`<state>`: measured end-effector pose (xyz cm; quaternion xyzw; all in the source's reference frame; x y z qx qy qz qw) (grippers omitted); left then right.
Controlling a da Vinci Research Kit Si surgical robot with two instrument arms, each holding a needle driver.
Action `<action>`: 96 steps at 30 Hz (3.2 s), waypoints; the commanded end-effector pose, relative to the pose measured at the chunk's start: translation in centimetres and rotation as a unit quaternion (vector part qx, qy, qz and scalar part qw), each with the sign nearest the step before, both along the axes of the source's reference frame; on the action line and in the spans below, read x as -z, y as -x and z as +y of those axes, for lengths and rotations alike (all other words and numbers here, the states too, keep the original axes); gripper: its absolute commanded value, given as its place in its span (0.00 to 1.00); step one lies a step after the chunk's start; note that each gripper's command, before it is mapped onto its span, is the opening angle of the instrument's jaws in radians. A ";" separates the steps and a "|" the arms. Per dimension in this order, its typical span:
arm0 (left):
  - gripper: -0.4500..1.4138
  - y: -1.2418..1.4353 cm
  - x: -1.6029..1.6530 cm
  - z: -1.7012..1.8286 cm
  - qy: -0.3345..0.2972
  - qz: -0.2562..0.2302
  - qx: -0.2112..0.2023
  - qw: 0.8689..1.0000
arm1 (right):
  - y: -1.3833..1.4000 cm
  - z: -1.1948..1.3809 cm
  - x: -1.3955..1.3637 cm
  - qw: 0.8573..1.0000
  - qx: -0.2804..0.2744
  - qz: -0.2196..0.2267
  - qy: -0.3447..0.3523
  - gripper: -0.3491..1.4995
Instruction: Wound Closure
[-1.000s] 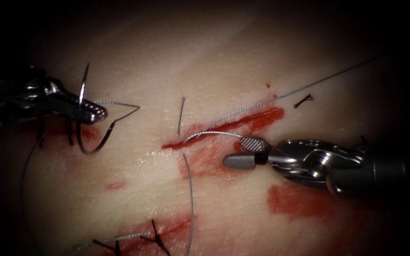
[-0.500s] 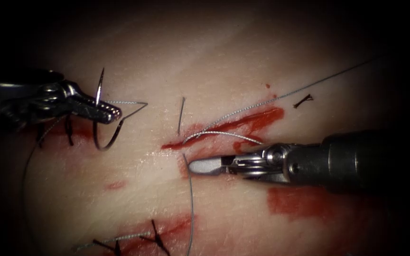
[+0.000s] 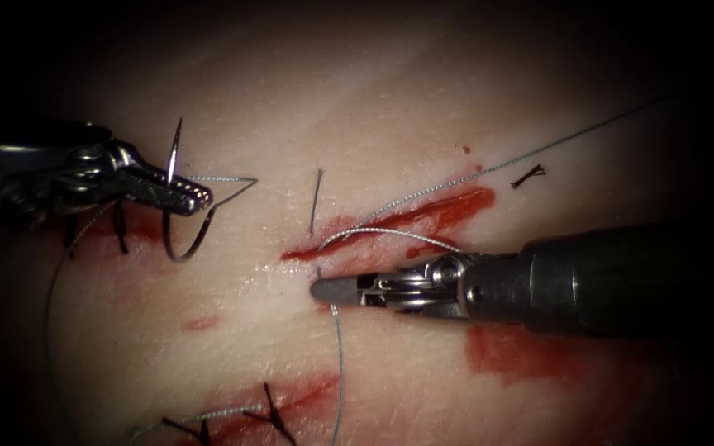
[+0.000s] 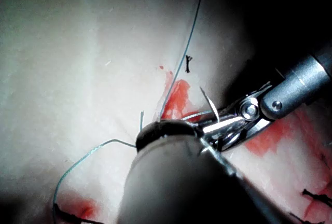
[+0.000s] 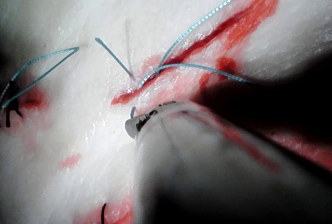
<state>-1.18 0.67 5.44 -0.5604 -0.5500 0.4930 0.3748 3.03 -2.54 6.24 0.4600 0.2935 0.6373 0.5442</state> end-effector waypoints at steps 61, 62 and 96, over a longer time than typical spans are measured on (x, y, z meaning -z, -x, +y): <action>0.00 0.04 -0.22 0.06 0.015 0.040 0.046 0.998 | -0.29 0.58 0.90 0.855 0.486 -0.069 0.166 0.47; 0.00 0.04 -0.21 0.05 0.015 0.041 0.047 0.998 | -0.42 0.57 0.84 0.848 0.498 -0.073 0.167 0.45; 0.00 0.06 -0.19 0.04 0.015 0.045 0.046 0.998 | -0.43 0.77 0.73 0.782 0.583 -0.146 0.164 0.51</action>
